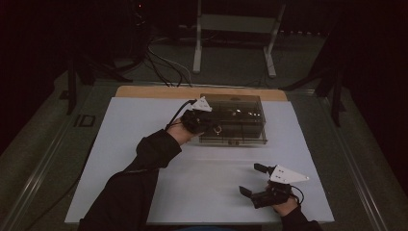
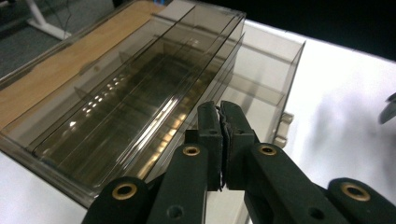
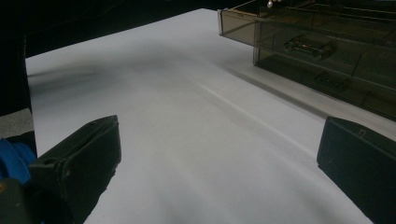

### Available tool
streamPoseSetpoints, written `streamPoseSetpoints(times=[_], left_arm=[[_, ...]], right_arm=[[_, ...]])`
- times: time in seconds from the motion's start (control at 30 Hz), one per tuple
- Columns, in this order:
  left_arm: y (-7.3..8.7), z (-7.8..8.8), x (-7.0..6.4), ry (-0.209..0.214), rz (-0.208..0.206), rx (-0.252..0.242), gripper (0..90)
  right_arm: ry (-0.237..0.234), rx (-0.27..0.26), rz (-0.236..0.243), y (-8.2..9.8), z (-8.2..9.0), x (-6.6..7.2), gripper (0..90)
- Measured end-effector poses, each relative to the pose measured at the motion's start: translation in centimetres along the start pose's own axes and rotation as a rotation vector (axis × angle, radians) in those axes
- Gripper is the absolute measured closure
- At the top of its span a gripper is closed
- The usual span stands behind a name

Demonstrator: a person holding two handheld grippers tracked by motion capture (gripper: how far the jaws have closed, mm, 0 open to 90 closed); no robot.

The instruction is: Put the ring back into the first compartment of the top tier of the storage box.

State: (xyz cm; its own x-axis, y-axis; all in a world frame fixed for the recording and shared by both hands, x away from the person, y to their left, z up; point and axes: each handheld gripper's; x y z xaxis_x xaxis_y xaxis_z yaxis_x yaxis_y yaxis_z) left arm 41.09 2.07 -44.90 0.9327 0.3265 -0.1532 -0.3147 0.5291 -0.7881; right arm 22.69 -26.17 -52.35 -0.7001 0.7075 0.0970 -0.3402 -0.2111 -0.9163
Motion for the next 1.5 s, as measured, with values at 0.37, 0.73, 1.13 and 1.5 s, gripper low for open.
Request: streamPoseSetpoints(times=[0.37,0.73,1.13,1.5], left_arm=[[-0.1,0.1,0.2,-0.016,0.053,0.024,61.2],[-0.6,1.6,-0.4,-0.007,0.059,-0.022,33.0],[-0.3,3.0,-0.2,0.074,0.071,-0.033,3.7],[0.2,4.0,-0.2,0.054,0.003,-0.026,1.2]], right_arm=[[0.002,0.004,0.001,0.0,0.0,0.0,0.0],[0.002,0.004,0.001,0.0,0.0,0.0,0.0],[0.002,0.006,0.0,0.0,-0.1,0.0,0.0],[0.001,0.01,-0.002,0.1,-0.3,-0.1,0.0]])
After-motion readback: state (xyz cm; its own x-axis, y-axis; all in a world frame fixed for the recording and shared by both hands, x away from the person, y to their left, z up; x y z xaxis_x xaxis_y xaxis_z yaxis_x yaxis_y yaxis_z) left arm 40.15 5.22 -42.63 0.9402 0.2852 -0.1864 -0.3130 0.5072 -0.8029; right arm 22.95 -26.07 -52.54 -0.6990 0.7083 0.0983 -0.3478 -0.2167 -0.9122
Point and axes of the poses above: each handheld gripper's, and its own axes: z roughly backward along the jaws, y roughly out of its underside, x roughly to its left, and after that the axes turned 8 degrees about y, right-handed
